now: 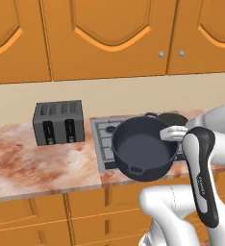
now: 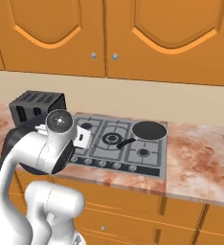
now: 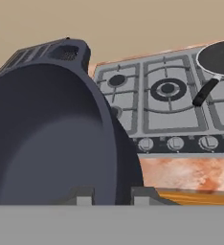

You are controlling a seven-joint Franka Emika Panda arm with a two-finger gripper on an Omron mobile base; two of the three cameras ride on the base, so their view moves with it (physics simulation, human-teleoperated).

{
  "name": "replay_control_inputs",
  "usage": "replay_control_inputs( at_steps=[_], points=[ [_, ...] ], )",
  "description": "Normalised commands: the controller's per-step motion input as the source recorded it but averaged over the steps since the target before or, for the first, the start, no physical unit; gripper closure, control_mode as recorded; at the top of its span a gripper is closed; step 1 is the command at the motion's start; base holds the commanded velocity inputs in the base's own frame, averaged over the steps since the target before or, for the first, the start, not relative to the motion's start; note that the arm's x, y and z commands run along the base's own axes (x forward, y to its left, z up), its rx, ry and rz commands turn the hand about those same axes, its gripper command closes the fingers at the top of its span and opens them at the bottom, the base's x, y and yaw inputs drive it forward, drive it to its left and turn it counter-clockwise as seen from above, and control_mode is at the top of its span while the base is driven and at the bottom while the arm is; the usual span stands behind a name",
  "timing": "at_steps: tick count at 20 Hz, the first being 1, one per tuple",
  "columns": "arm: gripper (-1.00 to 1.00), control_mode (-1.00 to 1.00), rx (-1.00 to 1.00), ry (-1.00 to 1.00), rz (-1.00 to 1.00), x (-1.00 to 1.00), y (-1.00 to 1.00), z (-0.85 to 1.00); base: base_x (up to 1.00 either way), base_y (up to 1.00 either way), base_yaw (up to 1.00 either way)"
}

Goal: Move the pot and pan from the stove into the sink.

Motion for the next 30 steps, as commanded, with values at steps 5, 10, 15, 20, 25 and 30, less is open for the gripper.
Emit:
replay_control_inputs(
  at_steps=[5,10,15,20,25,30],
  points=[
    [1.0,1.0,0.0,0.0,0.0,0.0,0.0,0.0,-0.2,0.0,0.28],
    [1.0,1.0,0.0,0.0,0.0,0.0,0.0,0.0,-0.09,0.0,0.38],
    [1.0,1.0,0.0,0.0,0.0,0.0,0.0,0.0,-0.12,0.0,0.46],
    [1.0,1.0,0.0,0.0,0.0,0.0,0.0,0.0,-0.11,0.0,0.49],
    [1.0,1.0,0.0,0.0,0.0,0.0,0.0,0.0,-0.09,0.0,0.49],
    [1.0,1.0,0.0,0.0,0.0,0.0,0.0,0.0,-0.1,0.0,0.49]
  ],
)
